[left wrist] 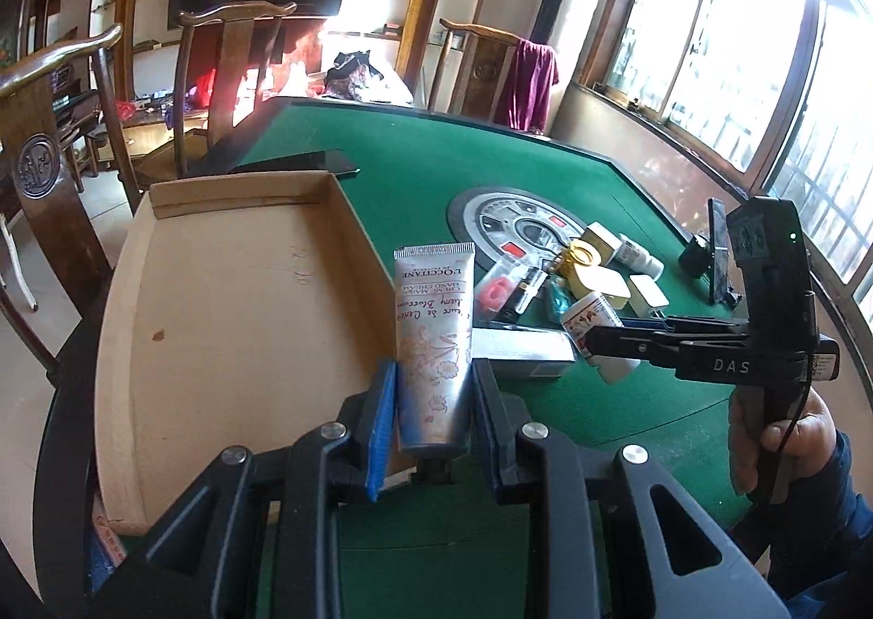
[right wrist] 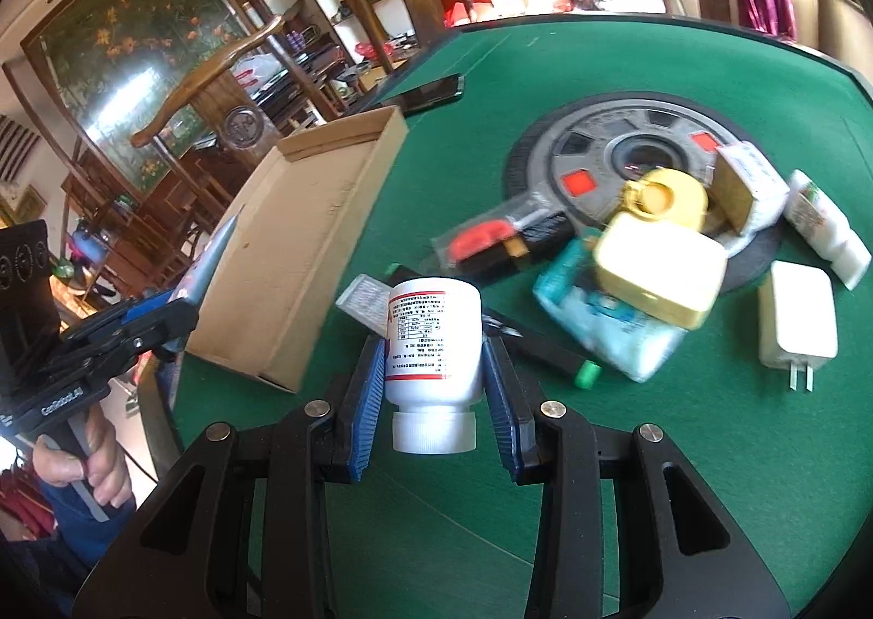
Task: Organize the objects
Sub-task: 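Carry the tube and pill bottle into the cardboard tray and open both tools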
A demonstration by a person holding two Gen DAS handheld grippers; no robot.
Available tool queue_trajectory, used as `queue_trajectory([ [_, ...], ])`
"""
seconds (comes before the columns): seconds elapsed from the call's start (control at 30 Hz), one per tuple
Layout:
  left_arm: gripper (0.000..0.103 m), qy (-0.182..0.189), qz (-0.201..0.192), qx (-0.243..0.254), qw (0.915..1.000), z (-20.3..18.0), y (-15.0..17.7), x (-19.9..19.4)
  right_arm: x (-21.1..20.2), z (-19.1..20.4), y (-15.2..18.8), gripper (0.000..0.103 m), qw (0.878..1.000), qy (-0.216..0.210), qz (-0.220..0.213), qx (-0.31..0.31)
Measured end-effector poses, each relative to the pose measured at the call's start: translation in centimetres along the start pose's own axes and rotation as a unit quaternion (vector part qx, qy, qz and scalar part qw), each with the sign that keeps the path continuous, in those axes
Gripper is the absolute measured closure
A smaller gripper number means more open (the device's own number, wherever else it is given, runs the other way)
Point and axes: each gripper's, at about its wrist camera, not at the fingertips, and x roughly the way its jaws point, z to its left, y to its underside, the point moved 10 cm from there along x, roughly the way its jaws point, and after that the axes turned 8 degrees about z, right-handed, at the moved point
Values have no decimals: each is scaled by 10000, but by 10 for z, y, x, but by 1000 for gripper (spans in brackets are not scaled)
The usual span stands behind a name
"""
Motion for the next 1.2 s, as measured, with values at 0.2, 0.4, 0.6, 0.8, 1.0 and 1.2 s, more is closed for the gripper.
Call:
queue_trajectory([
  [0.2, 76, -137, 84, -192, 9997, 37, -13, 4, 21, 42, -33, 67, 9996, -104, 146, -234],
  [0.4, 76, -407, 334, -410, 9978, 75, -35, 28, 53, 73, -83, 67, 9989, -170, 344, -258],
  [0.6, 76, -535, 613, -808, 9934, 106, -57, 60, 91, 82, -139, 67, 9986, -138, 505, -12],
  [0.8, 76, -510, 836, -857, 9915, 106, -70, 90, 134, 86, -177, 67, 9971, -71, 724, 209],
  [1.0, 76, -402, 867, -983, 9906, 107, -76, 104, 163, 74, -199, 67, 9956, 144, 865, 318],
  [1.2, 76, -420, 936, -1069, 9890, 109, -75, 113, 181, 65, -201, 67, 9938, 352, 1006, 305],
])
